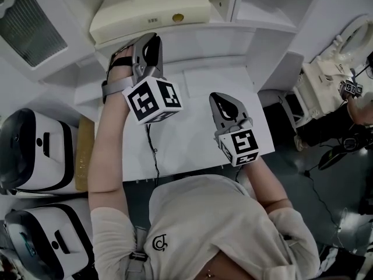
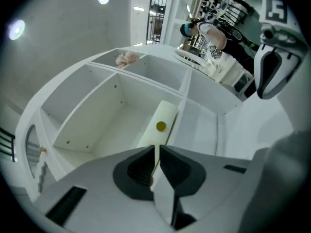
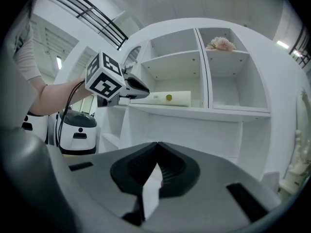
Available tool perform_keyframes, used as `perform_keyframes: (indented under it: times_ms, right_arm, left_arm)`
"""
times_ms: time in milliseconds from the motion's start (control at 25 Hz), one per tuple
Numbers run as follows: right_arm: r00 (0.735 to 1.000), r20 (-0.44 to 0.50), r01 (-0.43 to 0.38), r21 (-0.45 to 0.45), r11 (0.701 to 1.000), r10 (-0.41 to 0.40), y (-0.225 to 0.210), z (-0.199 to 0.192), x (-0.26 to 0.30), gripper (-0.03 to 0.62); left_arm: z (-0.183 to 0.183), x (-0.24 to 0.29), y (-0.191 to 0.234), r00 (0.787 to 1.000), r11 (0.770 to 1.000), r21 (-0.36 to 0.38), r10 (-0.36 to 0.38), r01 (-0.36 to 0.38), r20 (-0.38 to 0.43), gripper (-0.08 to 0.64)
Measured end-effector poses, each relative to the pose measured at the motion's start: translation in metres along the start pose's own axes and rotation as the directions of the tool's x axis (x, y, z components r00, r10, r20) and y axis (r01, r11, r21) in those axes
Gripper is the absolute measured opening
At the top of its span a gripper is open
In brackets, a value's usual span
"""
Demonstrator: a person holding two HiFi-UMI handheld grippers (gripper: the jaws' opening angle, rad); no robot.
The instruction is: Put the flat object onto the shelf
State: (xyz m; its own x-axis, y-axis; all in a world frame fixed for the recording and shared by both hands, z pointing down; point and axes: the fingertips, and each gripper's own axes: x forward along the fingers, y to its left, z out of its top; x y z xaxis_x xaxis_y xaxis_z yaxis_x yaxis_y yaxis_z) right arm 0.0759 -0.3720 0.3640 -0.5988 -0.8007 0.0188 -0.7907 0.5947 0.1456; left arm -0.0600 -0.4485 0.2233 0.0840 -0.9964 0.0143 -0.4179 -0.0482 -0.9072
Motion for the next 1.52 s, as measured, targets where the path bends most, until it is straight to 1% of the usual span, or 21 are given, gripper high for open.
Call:
perform_keyframes:
  times_ms: [80, 200, 280, 400, 440, 480, 520, 560, 680, 760, 880, 960, 1000, 1040, 1080, 1120, 1160, 1280, 1360, 1440, 1520]
  right_arm:
    - [1.0, 0.023, 0.004, -0.024, 1.0, -0.003, -0.002, 0.009, -0.003, 0.008]
    - [0.999, 0.048, 0.011, -0.048, 0.999, -0.008, -0.003, 0.017, -0.007, 0.008]
    - [0.998, 0.057, 0.011, -0.049, 0.999, -0.009, -0.004, 0.018, -0.01, 0.008]
    - [0.998, 0.061, 0.01, -0.044, 0.999, -0.008, -0.003, 0.019, -0.012, 0.008]
    - [0.998, 0.061, 0.011, -0.046, 0.999, -0.008, -0.003, 0.019, -0.012, 0.008]
    - [0.998, 0.063, 0.012, -0.047, 0.999, -0.009, -0.003, 0.02, -0.012, 0.008]
    - [0.998, 0.066, 0.012, -0.047, 0.999, -0.009, -0.004, 0.022, -0.011, 0.008]
    - [0.997, 0.071, 0.012, -0.044, 0.999, -0.009, -0.005, 0.024, -0.011, 0.008]
    - [0.996, 0.094, 0.011, -0.039, 0.999, -0.007, -0.006, 0.032, -0.009, 0.008]
    - [0.994, 0.108, 0.008, -0.025, 1.0, -0.005, -0.004, 0.035, -0.009, 0.008]
    - [0.994, 0.11, -0.005, 0.067, 0.998, -0.003, -0.005, 0.034, -0.007, 0.008]
    - [0.995, 0.101, -0.011, 0.126, 0.992, -0.002, -0.008, 0.032, -0.003, 0.008]
    - [0.995, 0.098, -0.011, 0.137, 0.991, -0.002, -0.009, 0.032, -0.002, 0.008]
    - [0.995, 0.097, -0.01, 0.138, 0.99, -0.003, -0.01, 0.032, 0.0, 0.008]
    - [0.995, 0.096, -0.009, 0.132, 0.991, -0.004, -0.011, 0.032, 0.001, 0.008]
    - [0.995, 0.095, -0.008, 0.124, 0.992, -0.004, -0.012, 0.033, 0.001, 0.008]
    - [0.996, 0.094, -0.008, 0.116, 0.993, -0.003, -0.012, 0.033, 0.002, 0.006]
    - [0.996, 0.09, -0.013, 0.098, 0.995, 0.004, -0.012, 0.032, 0.005, 0.006]
    - [0.996, 0.09, -0.018, 0.09, 0.996, 0.01, -0.011, 0.031, 0.007, 0.006]
    - [0.995, 0.094, -0.023, 0.073, 0.997, 0.016, -0.011, 0.034, 0.009, 0.006]
    - [0.995, 0.097, -0.027, 0.058, 0.998, 0.021, -0.01, 0.035, 0.011, 0.006]
  left_arm:
    - [-0.003, -0.01, -0.006, 1.0, 0.998, -0.057, -0.003, 0.004, 0.019, 0.018]
    - [-0.009, -0.025, -0.023, 0.997, 0.987, -0.149, -0.047, 0.055, 0.056, 0.012]
    - [-0.013, -0.037, -0.034, 0.994, 0.968, -0.234, -0.068, 0.087, 0.085, 0.012]
    - [-0.026, -0.055, -0.043, 0.994, 0.942, -0.329, -0.031, 0.064, 0.103, 0.012]
    - [-0.032, -0.062, -0.045, 0.995, 0.929, -0.365, -0.019, 0.055, 0.102, 0.012]
    - [-0.038, -0.069, -0.048, 0.995, 0.909, -0.413, -0.009, 0.05, 0.101, 0.012]
    - [-0.044, -0.075, -0.051, 0.995, 0.881, -0.471, -0.001, 0.049, 0.102, 0.012]
    - [-0.048, -0.08, -0.054, 0.994, 0.845, -0.533, 0.007, 0.052, 0.107, 0.012]
    - [-0.061, -0.095, -0.063, 0.991, 0.714, -0.697, 0.03, 0.071, 0.131, 0.012]
    - [-0.073, -0.1, -0.072, 0.99, 0.621, -0.778, 0.019, 0.096, 0.138, 0.012]
    - [-0.082, -0.101, -0.081, 0.986, 0.499, -0.854, 0.003, 0.145, 0.169, 0.012]
    - [-0.084, -0.103, -0.082, 0.981, 0.434, -0.886, 0.015, 0.166, 0.191, 0.012]
    - [-0.086, -0.104, -0.083, 0.981, 0.41, -0.896, 0.018, 0.171, 0.196, 0.012]
    - [-0.088, -0.105, -0.085, 0.981, 0.392, -0.903, 0.013, 0.175, 0.196, 0.012]
    - [-0.09, -0.105, -0.087, 0.981, 0.379, -0.908, 0.005, 0.177, 0.193, 0.012]
    - [-0.092, -0.104, -0.089, 0.982, 0.372, -0.911, -0.002, 0.176, 0.189, 0.012]
    - [-0.094, -0.102, -0.091, 0.983, 0.376, -0.911, -0.006, 0.17, 0.181, 0.012]
    - [-0.096, -0.098, -0.094, 0.988, 0.423, -0.895, -0.011, 0.143, 0.153, 0.012]
    - [-0.094, -0.096, -0.096, 0.988, 0.439, -0.887, -0.017, 0.144, 0.152, 0.012]
    - [-0.09, -0.094, -0.097, 0.986, 0.435, -0.887, -0.024, 0.158, 0.165, 0.012]
    - [-0.087, -0.093, -0.097, 0.981, 0.41, -0.893, -0.028, 0.185, 0.19, 0.012]
